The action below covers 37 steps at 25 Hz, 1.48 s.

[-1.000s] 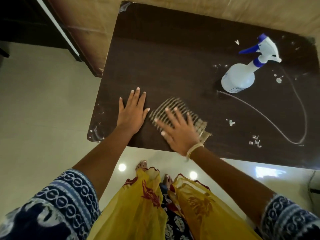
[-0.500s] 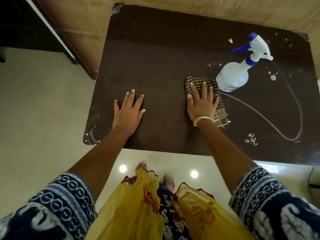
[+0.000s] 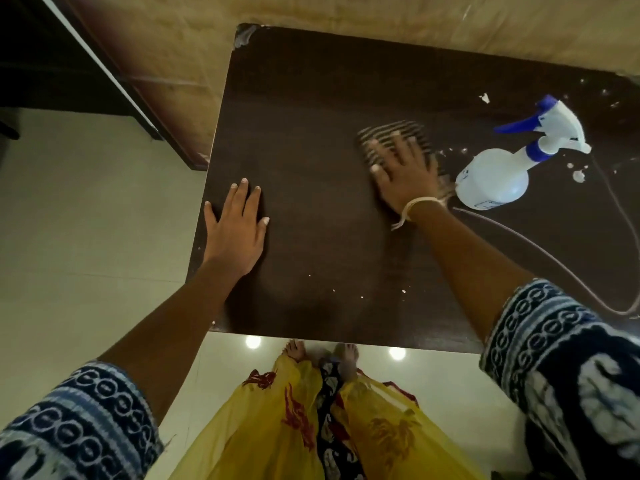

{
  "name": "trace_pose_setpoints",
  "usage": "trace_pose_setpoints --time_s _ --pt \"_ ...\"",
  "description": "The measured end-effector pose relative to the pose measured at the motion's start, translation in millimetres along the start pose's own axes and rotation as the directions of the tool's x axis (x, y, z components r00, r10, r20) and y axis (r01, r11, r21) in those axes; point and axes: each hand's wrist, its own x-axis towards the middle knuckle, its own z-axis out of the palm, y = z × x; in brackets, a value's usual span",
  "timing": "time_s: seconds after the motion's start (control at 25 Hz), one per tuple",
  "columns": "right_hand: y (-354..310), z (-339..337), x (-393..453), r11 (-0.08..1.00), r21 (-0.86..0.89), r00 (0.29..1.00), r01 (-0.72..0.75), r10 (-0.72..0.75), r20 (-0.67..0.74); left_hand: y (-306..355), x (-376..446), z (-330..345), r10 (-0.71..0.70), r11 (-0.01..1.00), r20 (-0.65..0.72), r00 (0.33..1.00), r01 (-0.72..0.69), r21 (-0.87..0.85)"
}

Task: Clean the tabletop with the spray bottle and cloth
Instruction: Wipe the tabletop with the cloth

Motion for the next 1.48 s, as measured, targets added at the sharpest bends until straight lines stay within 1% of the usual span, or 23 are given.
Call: trace_pose_setpoints --time_s 0.12,0.2,0.28,0.36,0.44,0.48,0.52,0.56,0.64,0.68,0.76,0.88,0.92,0.96,1.04,1.08,1.12,1.16,1.2,1.24,1.32,1.4,1.48 --pt "6 -8 30 0.934 0.11 0.94 -0.341 0.342 0.009 4 21 -4 -0.002 1.0 -0.011 1.0 0.002 -0.025" --pt "-23 -6 45 0.892 0.121 0.898 -0.435 0.439 -0.003 8 37 -7 -0.022 0.999 -0.01 1.0 0.022 -0.045" --pt "-65 0 54 0.956 0.059 0.957 -0.288 0.289 -0.009 16 56 -10 -0.038 0.998 -0.018 0.999 0.037 -0.058" --pt "-97 6 55 0.996 -0.035 0.997 0.081 -0.081 0.02 26 78 -13 -0.033 0.997 -0.032 0.999 0.031 -0.069" --pt "-98 6 66 0.893 -0.086 0.894 0.442 -0.432 0.115 35 101 -15 -0.031 0.996 -0.058 0.998 0.026 -0.087" --pt "-86 1 83 0.849 -0.095 0.853 0.52 -0.51 0.113 39 113 -15 -0.018 0.997 -0.061 0.998 0.013 -0.081" --pt "-70 -5 105 0.856 -0.107 0.863 0.505 -0.5 0.075 44 125 -16 -0.002 0.998 -0.063 0.998 -0.002 -0.064" --pt "-48 -11 129 0.91 -0.116 0.917 0.398 -0.399 0.018 49 137 -16 0.01 0.999 -0.066 0.998 -0.013 -0.051" --pt "6 -28 163 1.0 -0.017 0.996 -0.012 0.011 -0.086 60 154 -17 0.021 0.998 -0.087 0.996 -0.026 -0.063" --pt "32 -35 173 0.975 0.064 0.971 -0.213 0.219 -0.1 65 161 -16 0.028 0.997 -0.096 0.995 -0.035 -0.071" --pt "61 -45 178 0.88 0.153 0.884 -0.45 0.463 -0.064 67 170 -15 0.048 0.995 -0.101 0.994 -0.056 -0.078" --pt "27 -47 189 0.774 0.217 0.79 -0.595 0.613 -0.02 63 171 -11 0.053 0.994 -0.126 0.991 -0.065 -0.087" --pt "4 -45 192 0.771 0.224 0.789 -0.596 0.614 -0.017 63 170 -10 0.057 0.994 -0.128 0.99 -0.069 -0.086" --pt "-21 -42 195 0.825 0.201 0.839 -0.529 0.544 -0.025 64 170 -10 0.059 0.994 -0.13 0.99 -0.07 -0.084" --pt "-72 -27 189 0.987 0.055 0.987 -0.151 0.153 -0.038 64 169 -11 0.049 0.995 -0.127 0.991 -0.059 -0.075" --pt "-88 -23 183 0.995 -0.02 0.995 0.099 -0.099 -0.003 65 169 -12 0.044 0.996 -0.12 0.992 -0.053 -0.072" --pt "-90 -22 180 0.953 -0.064 0.954 0.296 -0.292 0.059 65 169 -13 0.042 0.996 -0.111 0.993 -0.049 -0.069" --pt "-82 -24 182 0.906 -0.081 0.908 0.416 -0.409 0.093 65 169 -15 0.04 0.997 -0.102 0.994 -0.047 -0.069" --pt "-66 -28 187 0.895 -0.09 0.899 0.438 -0.433 0.071 64 168 -16 0.04 0.996 -0.096 0.995 -0.047 -0.07" --pt "-46 -31 192 0.934 -0.081 0.938 0.347 -0.348 0.011 62 165 -17 0.042 0.997 -0.09 0.995 -0.048 -0.068" --pt "-3 -37 195 0.999 0.011 0.995 -0.034 0.034 -0.098 56 158 -17 0.044 0.997 -0.095 0.994 -0.05 -0.055" --pt "25 -43 187 0.915 0.13 0.92 -0.381 0.389 -0.041 48 148 -17 0.035 0.997 -0.104 0.994 -0.041 -0.061" --pt "15 -44 172 0.854 0.124 0.861 -0.506 0.507 0.022 39 132 -17 0.014 0.997 -0.107 0.994 -0.022 -0.074"
